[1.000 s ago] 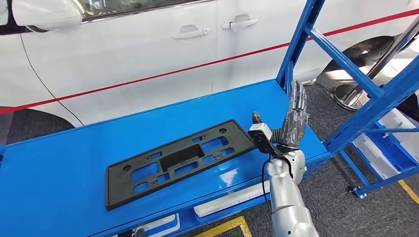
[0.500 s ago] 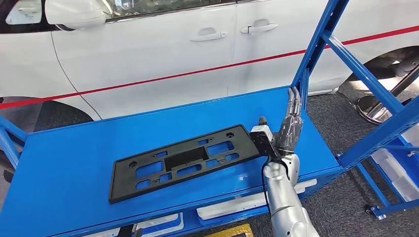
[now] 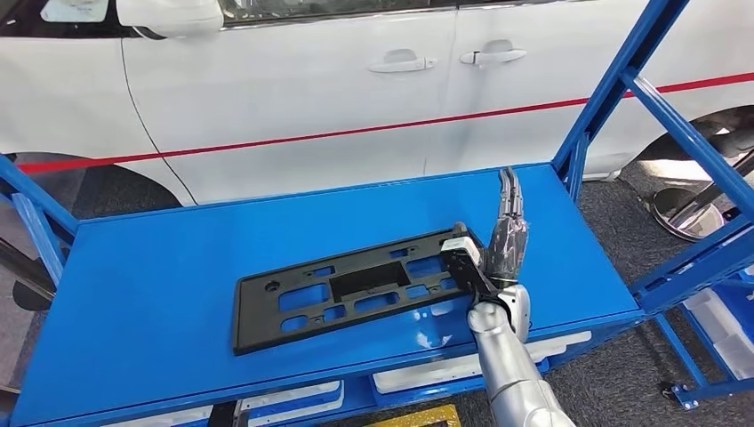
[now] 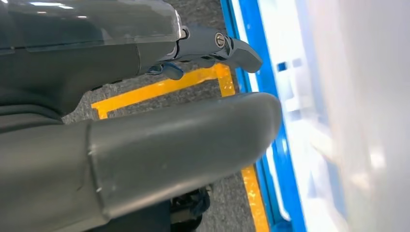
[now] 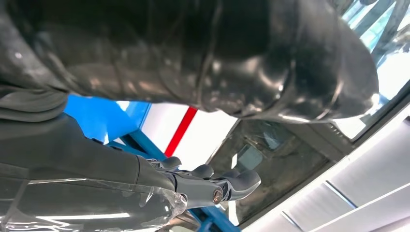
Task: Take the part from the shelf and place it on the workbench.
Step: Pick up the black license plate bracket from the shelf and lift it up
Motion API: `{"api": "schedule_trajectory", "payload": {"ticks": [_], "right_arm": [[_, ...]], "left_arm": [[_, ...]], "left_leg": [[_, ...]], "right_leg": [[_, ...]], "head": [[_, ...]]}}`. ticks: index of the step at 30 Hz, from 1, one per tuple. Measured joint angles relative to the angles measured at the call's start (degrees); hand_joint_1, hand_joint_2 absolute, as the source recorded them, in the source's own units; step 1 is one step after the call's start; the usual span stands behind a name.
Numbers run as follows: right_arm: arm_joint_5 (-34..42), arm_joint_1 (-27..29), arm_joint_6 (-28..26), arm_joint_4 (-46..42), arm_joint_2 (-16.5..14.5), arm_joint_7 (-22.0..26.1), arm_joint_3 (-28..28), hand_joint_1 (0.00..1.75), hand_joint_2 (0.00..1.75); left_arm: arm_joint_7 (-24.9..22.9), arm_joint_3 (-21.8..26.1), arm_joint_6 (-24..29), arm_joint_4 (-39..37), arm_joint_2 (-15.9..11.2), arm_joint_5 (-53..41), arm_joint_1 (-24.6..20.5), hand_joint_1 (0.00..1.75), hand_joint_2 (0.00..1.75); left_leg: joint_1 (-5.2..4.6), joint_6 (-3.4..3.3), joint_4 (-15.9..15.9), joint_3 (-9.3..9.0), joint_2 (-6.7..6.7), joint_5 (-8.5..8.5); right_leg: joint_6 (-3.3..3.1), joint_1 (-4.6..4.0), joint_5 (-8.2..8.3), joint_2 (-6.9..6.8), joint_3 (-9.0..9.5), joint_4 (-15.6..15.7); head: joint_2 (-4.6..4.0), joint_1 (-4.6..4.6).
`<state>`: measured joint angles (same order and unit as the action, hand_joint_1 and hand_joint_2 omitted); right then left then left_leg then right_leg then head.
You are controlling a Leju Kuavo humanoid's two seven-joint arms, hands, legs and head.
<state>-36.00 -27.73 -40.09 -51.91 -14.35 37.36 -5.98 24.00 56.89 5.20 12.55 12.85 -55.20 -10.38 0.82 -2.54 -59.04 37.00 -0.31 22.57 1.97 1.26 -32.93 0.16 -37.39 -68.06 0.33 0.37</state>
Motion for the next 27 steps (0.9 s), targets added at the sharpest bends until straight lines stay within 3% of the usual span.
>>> {"api": "schedule_trajectory", "payload": {"ticks": [2, 3, 4, 6, 8, 10, 12, 13, 14, 16, 17, 18, 19, 21, 22, 24, 27], "right_arm": [[0.0, 0.7, 0.0, 0.0, 0.3, -0.2, 0.4, 0.0, 0.0], [0.0, 1.1, 0.0, 0.0, 0.4, -0.3, 0.5, 0.0, 0.0], [0.0, 1.3, 0.0, 0.0, 0.5, -0.3, 0.8, 0.0, 0.0], [0.0, 1.5, 0.0, -0.2, 0.6, -0.4, 1.4, 0.0, 0.0], [-0.2, 1.5, 0.0, -0.6, 0.6, -0.6, 1.9, 0.0, 0.0], [-0.3, 1.6, 0.0, -1.0, 0.7, -0.9, 2.3, 0.0, 0.0], [-0.4, 1.5, 0.0, -1.2, 0.7, -1.1, 2.7, 0.0, 0.0], [-0.5, 1.5, 0.0, -1.3, 0.7, -1.1, 2.9, 0.0, 0.0], [-0.5, 1.5, 0.0, -1.4, 0.8, -1.1, 3.1, 0.0, 0.0], [-0.7, 1.5, 0.0, -1.5, 0.8, -1.2, 3.2, 0.0, 0.0], [-0.8, 1.6, 0.0, -1.5, 0.8, -1.2, 3.3, 0.0, 0.0], [-1.0, 1.6, 0.0, -1.5, 0.8, -1.3, 3.4, 0.0, 0.0], [-1.1, 1.7, 0.0, -1.5, 0.9, -1.3, 3.4, 0.0, 0.0], [-1.2, 1.7, 0.0, -1.5, 0.9, -1.4, 3.5, 0.0, 0.0], [-1.2, 1.7, 0.0, -1.7, 0.9, -1.4, 3.6, 0.0, 0.0], [-1.2, 1.7, 0.0, -2.0, 1.0, -1.5, 3.7, 0.0, 0.0], [-1.3, 1.7, 0.0, -2.1, 1.1, -1.6, 4.0, 0.0, 0.0]], "left_arm": [[-0.2, 0.0, 0.1, 0.0, 0.1, -0.3, 0.0, 0.0, 0.0], [-0.3, 0.0, 0.1, 0.0, 0.1, -0.4, 0.1, 0.0, 0.0], [-0.4, 0.0, 0.1, 0.0, 0.2, -0.4, 0.1, 0.0, 0.0], [-0.5, 0.0, 0.2, 0.0, 0.3, -0.5, 0.1, 0.0, 0.0], [-0.6, 0.0, 0.4, 0.0, 0.4, -0.4, 0.0, 0.0, 0.0], [-0.7, 0.0, 0.7, 0.0, 0.5, -0.4, 0.0, 0.0, 0.0], [-0.7, 0.0, 0.9, 0.0, 0.5, -0.3, 0.0, 0.0, 0.0], [-0.8, 0.0, 1.0, 0.0, 0.4, -0.3, 0.0, 0.0, 0.0], [-0.8, 0.0, 1.0, 0.0, 0.4, -0.3, 0.0, 0.0, 0.0], [-0.8, 0.0, 1.0, 0.0, 0.4, -0.2, 0.0, 0.0, 0.0], [-0.8, 0.0, 1.0, 0.0, 0.4, -0.2, 0.0, 0.0, 0.0], [-0.8, 0.0, 1.0, 0.0, 0.4, -0.2, 0.0, 0.0, 0.0], [-0.8, 0.0, 1.0, 0.0, 0.4, -0.2, 0.0, 0.0, 0.0], [-0.8, 0.0, 1.0, 0.0, 0.4, -0.2, -0.1, 0.0, 0.0], [-0.7, 0.0, 1.0, 0.0, 0.4, -0.3, -0.2, 0.0, 0.0], [-0.2, 0.0, 0.6, 0.0, 0.4, -0.4, -0.3, 0.0, 0.0], [0.9, -0.1, -0.6, 0.0, 0.5, -0.5, -0.3, 0.0, 0.0]], "left_leg": [[-0.28, -0.34, 0.0, 0.82, 0.0, -0.6], [-0.45, -0.4, 0.0, 1.27, -0.02, -0.97], [-0.6, -0.41, 0.0, 1.71, -0.04, -1.37], [-0.85, -0.31, 0.0, 2.5, -0.11, -2.24], [-0.92, 0.12, 0.1, 2.82, -0.14, -3.13], [-0.78, 0.87, 0.6, 2.82, -0.15, -4.09], [-0.73, 1.61, 0.7, 3.15, -0.2, -4.16], [-0.72, 1.87, -0.3, 3.64, -0.21, -2.75], [-0.66, 2.11, -2.5, 4.41, -0.2, -0.21], [-0.33, 2.57, -9.7, 6.17, -0.12, 5.82], [-0.16, 2.85, -13.3, 6.64, -0.09, 7.61], [0.02, 3.11, -15.5, 6.39, -0.07, 8.03], [0.18, 3.36, -15.9, 5.28, -0.05, 7.39], [0.55, 3.84, -10.3, -0.1, 0.05, 5.33], [0.52, 3.86, -6.2, -3.15, 0.04, 5.45], [0.26, 3.1, -1.0, -6.41, -0.08, 6.66], [0.01, 1.11, -0.3, -6.2, -0.04, 6.5]], "right_leg": [[0.06, -0.04, -3.03, 0.0, -2.13, -6.3], [-0.07, -0.07, -2.95, 0.0, -1.9, -6.9], [-0.34, -0.18, -1.93, 0.0, -0.52, -5.2], [-1.28, -0.61, 0.58, 0.07, 4.55, 2.7], [-1.96, -1.17, 2.18, 0.14, 7.93, 8.3], [-2.25, -1.55, 3.14, 0.13, 8.08, 9.2], [-2.78, -1.26, 4.46, -0.03, 7.56, 10.1], [-3.14, -1.06, 5.37, -0.14, 7.11, 10.6], [-3.39, -0.84, 6.31, -0.26, 6.45, 10.9], [-3.64, -0.85, 7.8, -0.45, 4.69, 11.0], [-3.55, -0.83, 8.48, -0.55, 3.74, 10.9], [-3.41, -0.79, 9.12, -0.66, 2.81, 10.8], [-3.2, -0.7, 9.71, -0.74, 1.88, 10.7], [-2.57, -0.38, 10.69, -0.84, 0.08, 10.0], [-2.19, -0.28, 11.01, -0.86, -0.74, 9.5], [-1.39, -0.33, 11.46, -0.89, -1.6, 8.7], [-0.14, -0.23, 12.09, -0.84, -1.74, 8.8]], "head": [[0.0, -0.01], [0.0, 0.0], [0.0, -0.01], [0.0, -0.02], [0.0, -0.05], [0.0, -0.05], [0.0, -0.03], [0.0, -0.04], [0.0, -0.07], [0.0, -0.1], [0.0, -0.09], [0.0, -0.09], [0.0, -0.09], [0.0, -0.1], [0.0, -0.1], [0.0, -0.06], [0.0, 0.03]]}}
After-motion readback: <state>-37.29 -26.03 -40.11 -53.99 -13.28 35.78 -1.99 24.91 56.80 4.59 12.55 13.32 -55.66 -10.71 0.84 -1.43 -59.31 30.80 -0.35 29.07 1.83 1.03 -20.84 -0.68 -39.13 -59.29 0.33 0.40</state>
